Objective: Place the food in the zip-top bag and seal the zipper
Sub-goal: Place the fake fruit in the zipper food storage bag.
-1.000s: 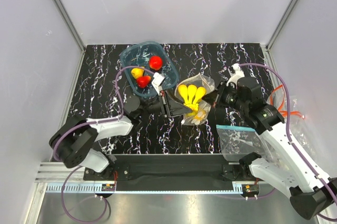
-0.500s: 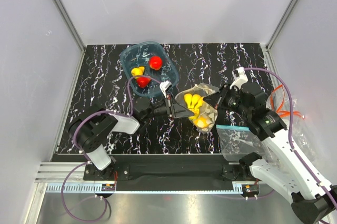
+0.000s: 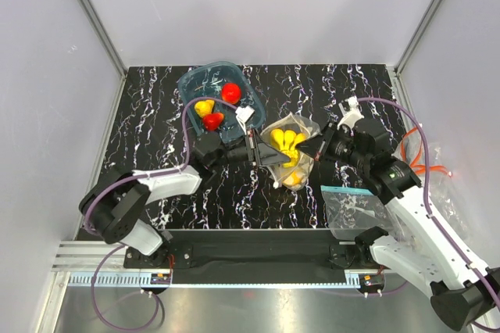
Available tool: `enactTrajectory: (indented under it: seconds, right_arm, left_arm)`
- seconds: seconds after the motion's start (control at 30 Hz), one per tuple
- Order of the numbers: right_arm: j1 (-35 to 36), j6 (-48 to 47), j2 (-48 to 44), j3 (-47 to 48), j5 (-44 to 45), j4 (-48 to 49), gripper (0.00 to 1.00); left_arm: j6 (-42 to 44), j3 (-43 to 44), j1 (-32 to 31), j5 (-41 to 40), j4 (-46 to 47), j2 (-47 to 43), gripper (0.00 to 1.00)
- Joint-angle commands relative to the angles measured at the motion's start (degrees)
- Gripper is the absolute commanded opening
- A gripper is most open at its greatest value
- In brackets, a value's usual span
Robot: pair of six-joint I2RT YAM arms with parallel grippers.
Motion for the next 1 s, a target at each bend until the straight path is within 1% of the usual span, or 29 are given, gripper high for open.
enactTrajectory:
  seconds: [0.0,0.03,0.17,0.2,0.23,0.27,0.3,0.33,0.37,0.4,0.43,0.47,0.5,0.53,0.6,0.67,0.7,0.77,0.8,0.9,0.97]
  right_arm:
    - [-0.24,0.73,-0.93,1.97,-3.61,0.64,0.00]
    - [-0.24,0.64,-1.28,1.88,-3.53,0.73,0.00]
    - [-0.24,0.21,-1.99,2.32,-2.48,0.11,0.00]
    - [-0.24,0.20,-1.90,2.24,-2.48,0.29,0.00]
    - [-0.24,0.20,-1.81,2.15,-2.56,0.55,0.00]
    - [-0.24,0.38,-1.64,2.15,-2.74,0.90,0.00]
    - [-0.24,0.55,-1.20,2.15,-3.61,1.08,0.00]
    - [-0.24,0.55,-0.94,2.15,-3.97,1.25,0.00]
    - [-0.24,0.55,-0.76,2.32,-4.23,1.34,0.00]
    - [-0.24,0.55,-0.50,2.41,-4.58,1.26,0.00]
    - [-0.24,0.38,-0.41,2.58,-4.67,1.17,0.00]
    - [-0.16,0.12,-0.32,2.93,-4.85,0.73,0.00]
    - [-0.24,-0.06,-0.06,3.29,-5.02,0.38,0.00]
    - [-0.24,-0.50,0.03,3.55,-5.11,0.03,0.00]
    - [-0.24,-1.02,0.38,3.99,-5.72,-0.41,0.00]
    - [-0.24,-1.46,0.73,4.69,-6.08,-1.29,0.00]
    - [-0.16,-1.64,0.91,4.96,-5.64,-1.64,0.00]
    - [-0.16,-2.17,0.82,5.48,-4.33,-2.69,0.00]
    - [-0.24,-2.60,0.74,5.66,-3.89,-3.05,0.00]
    - [-0.24,-4.01,1.08,6.36,-1.43,-4.80,0.00]
    - [-0.16,-4.37,1.35,6.28,-0.11,-5.51,0.00]
  left_arm:
    - [10.34,6.18,-0.39,-0.54,-11.07,-5.69,0.13]
    - [11.16,6.45,-0.48,-0.81,-15.54,-5.96,0.14]
    - [10.99,6.01,-0.92,0.94,-17.42,-5.08,0.16]
    - [13.42,6.36,-1.53,1.03,-19.52,-5.08,0.17]
    - [15.62,8.10,-1.88,0.77,-27.11,-5.34,0.20]
    - [18.26,9.08,-2.32,-0.79,-31.80,-5.61,0.21]
    - [23.76,10.74,-2.85,-1.68,-36.72,-5.70,0.21]
    - [26.17,13.11,-3.11,-2.65,-44.77,-5.70,0.22]
    - [28.19,14.26,-3.20,-4.22,-48.07,-5.70,0.22]
    - [31.96,15.40,-3.38,-5.11,-51.15,-5.52,0.23]
    - [33.73,16.46,-3.47,-6.34,-56.93,-5.35,0.24]
    - [35.23,18.73,-3.55,-8.44,-59.59,-5.17,0.26]
    - [38.29,19.80,-3.73,-9.33,-62.14,-4.47,0.26]
    - [39.28,20.68,-3.82,-10.12,-65.30,-4.21,0.27]
    - [41.91,22.96,-4.08,-11.70,-67.43,-3.33,0.37]
    - [43.76,25.25,-4.52,-13.99,-72.17,-2.97,0.49]
    - [44.90,26.74,-4.70,-14.43,-73.32,-3.15,0.58]
    - [45.70,27.28,-4.70,-14.34,-74.82,-4.11,0.63]
    - [45.88,27.80,-4.70,-14.61,-75.44,-5.16,0.73]
    - [47.11,29.21,-4.70,-16.01,-79.21,-7.36,0.77]
    - [48.16,30.00,-4.70,-17.77,-82.11,-8.76,0.83]
